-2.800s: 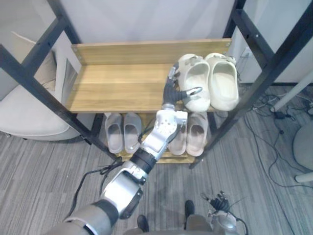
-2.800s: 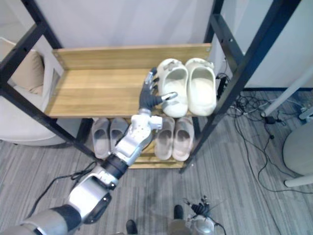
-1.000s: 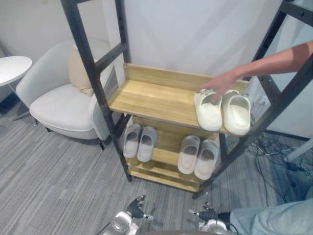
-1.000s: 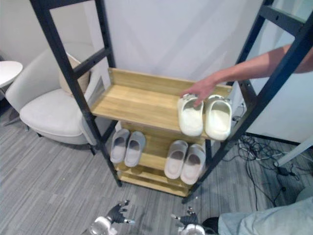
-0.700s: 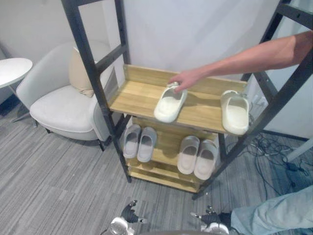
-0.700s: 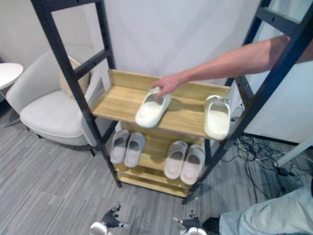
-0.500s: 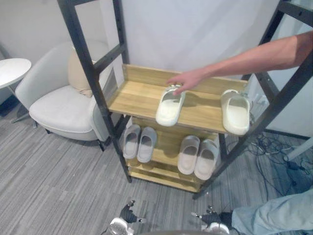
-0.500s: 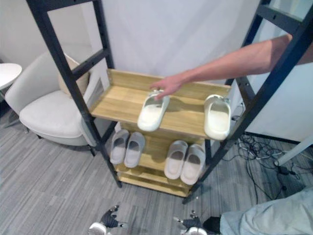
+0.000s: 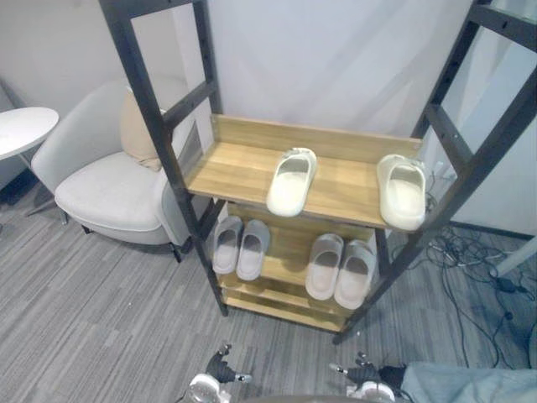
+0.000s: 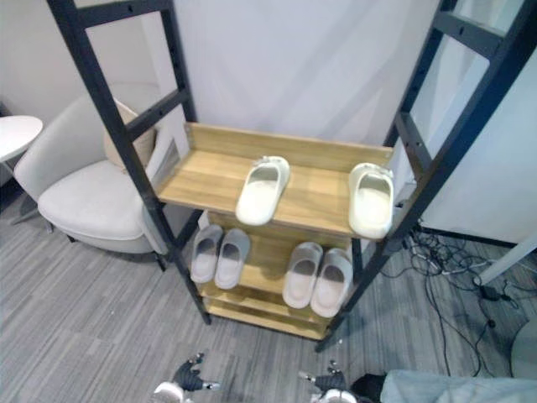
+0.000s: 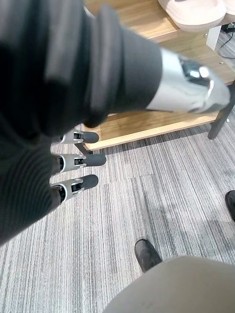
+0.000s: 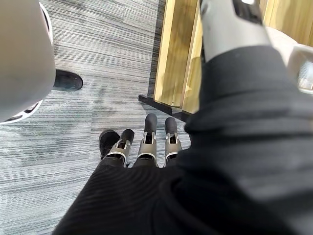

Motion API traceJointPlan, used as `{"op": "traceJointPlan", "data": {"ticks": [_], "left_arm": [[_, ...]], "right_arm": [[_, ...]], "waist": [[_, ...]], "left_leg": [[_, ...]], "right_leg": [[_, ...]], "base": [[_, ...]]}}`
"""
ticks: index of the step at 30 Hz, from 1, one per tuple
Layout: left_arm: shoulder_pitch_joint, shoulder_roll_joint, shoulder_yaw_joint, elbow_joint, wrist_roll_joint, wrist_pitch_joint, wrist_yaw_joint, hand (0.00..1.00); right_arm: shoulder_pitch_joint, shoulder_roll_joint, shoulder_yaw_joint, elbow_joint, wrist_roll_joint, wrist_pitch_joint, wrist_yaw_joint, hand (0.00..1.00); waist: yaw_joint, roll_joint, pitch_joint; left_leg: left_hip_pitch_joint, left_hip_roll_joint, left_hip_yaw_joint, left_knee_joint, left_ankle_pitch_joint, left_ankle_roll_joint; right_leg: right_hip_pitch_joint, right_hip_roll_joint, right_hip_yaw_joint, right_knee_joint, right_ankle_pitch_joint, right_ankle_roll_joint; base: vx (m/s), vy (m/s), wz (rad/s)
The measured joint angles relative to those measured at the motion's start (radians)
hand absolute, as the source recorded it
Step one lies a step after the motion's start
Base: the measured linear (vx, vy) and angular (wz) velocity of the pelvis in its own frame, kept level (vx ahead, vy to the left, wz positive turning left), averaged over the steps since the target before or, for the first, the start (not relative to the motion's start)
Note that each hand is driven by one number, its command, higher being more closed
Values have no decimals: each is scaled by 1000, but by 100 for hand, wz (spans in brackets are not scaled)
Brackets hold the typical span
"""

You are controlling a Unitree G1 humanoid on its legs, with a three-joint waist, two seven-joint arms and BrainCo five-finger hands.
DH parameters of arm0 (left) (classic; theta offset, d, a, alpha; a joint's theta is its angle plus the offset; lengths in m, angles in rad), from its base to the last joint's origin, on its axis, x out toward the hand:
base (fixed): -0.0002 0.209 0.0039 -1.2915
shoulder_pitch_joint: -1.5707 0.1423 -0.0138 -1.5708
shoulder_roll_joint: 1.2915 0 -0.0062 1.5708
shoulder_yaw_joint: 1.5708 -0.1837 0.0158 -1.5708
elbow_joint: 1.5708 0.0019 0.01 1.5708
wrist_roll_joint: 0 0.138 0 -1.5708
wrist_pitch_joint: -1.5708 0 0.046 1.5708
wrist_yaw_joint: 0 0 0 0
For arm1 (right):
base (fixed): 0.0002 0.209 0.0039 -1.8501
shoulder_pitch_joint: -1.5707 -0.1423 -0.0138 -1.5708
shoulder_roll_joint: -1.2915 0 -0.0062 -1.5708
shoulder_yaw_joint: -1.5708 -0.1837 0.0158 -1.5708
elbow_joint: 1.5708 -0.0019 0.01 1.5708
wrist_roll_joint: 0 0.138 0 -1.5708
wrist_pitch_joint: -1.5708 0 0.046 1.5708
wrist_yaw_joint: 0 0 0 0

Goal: Organize the slippers on the shoe rack

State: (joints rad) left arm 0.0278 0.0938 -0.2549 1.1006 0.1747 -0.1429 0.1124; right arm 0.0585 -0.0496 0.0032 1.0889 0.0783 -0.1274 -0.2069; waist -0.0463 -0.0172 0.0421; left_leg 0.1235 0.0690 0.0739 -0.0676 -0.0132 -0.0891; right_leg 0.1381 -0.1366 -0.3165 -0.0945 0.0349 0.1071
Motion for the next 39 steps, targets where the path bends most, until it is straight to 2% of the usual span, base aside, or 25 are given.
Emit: {"op": "traceJointPlan", "data": {"ticks": [8, 14, 15, 17, 19, 20, 22, 26, 27, 32, 34, 39], "left_arm": [[-13, 0, -62, 0, -3, -7, 1, 0], [-20, 4, -204, -38, -22, -15, -6, 0], [-14, 11, -292, -97, -37, -16, -12, 0], [-11, 10, -343, -147, -55, -16, -24, 0], [-9, 6, -448, -270, -96, -21, -43, 0], [-9, 6, -457, -281, -100, -21, -46, 0], [-11, 11, -556, -423, -146, -24, -82, 0], [-17, 10, -673, -652, -225, -28, -136, 0], [-38, 17, -699, -733, -243, -49, -159, 0], [-180, 9, -648, -942, -316, -56, -133, 0], [-215, 9, -622, -972, -329, -61, -116, 0], [-342, 9, -456, -1012, -344, -88, -22, 0]], "right_arm": [[0, 0, 0, 2, 0, -1, -1, 0], [1, -1, 4, -1, 0, -2, -4, 0], [4, -3, 10, -7, 0, -3, -7, 0], [5, -4, 11, -8, 0, -3, -7, 0], [6, -5, 12, -12, 1, -3, -8, 0], [6, -5, 12, -13, 1, -3, -8, 0], [9, -9, 15, -15, 1, -3, -9, 0], [8, -23, 38, -15, 1, -3, -10, 0], [4, -30, 51, -14, 1, -2, -9, 0], [1, -39, 69, -13, 0, 1, -23, 0], [-2, -39, 82, -13, 0, 2, -29, 0], [-9, -39, 92, -13, 0, 16, -28, 0]], "waist": [[0, 1, 0], [0, 2, 1], [0, 4, 1], [0, 5, 2], [0, 7, 2], [0, 8, 2], [-1, 12, -3], [-1, 27, -14], [-3, 32, -18], [-3, 37, -28], [-4, 37, -30], [-13, 20, -36]], "left_leg": [[0, -1, 0, -1, -1, 0], [0, 0, 1, -1, -2, 0], [0, 0, 1, 0, -2, 0], [-1, 1, 1, 0, -2, 0], [-2, 3, 3, 0, -3, -2], [-2, 3, 3, 0, -3, -2], [-11, 9, 3, 1, -5, -5], [-22, 13, 2, 0, -6, -7], [-22, 15, 2, -1, -7, -8], [-35, 16, 2, -1, -7, -8], [-35, 16, 2, -1, -7, -8], [-34, 15, 7, -1, -7, -7]], "right_leg": [[0, 0, -1, 4, 2, -5], [0, 0, 0, 2, 3, -5], [0, 0, 1, 2, 3, -5], [0, 0, 1, 1, 3, -5], [-2, 3, 2, 1, 1, -7], [-2, 3, 3, 1, 1, -7], [-11, 9, 3, 2, -1, -10], [-23, 13, 3, 5, -2, -13], [-23, 16, 2, 5, -3, -14], [-33, 17, 1, 5, -2, -17], [-33, 17, 0, 5, -1, -17], [-39, 16, 0, 1, 1, -19]], "base": [[0, 0, 0], [0, 0, 0], [0, 0, 0], [0, 0, 0], [0, 0, 0], [0, 0, 0], [0, 0, 0], [0, 0, 0], [0, 0, 0], [0, 0, 0], [0, 0, 0], [-14, 1, -1]]}}
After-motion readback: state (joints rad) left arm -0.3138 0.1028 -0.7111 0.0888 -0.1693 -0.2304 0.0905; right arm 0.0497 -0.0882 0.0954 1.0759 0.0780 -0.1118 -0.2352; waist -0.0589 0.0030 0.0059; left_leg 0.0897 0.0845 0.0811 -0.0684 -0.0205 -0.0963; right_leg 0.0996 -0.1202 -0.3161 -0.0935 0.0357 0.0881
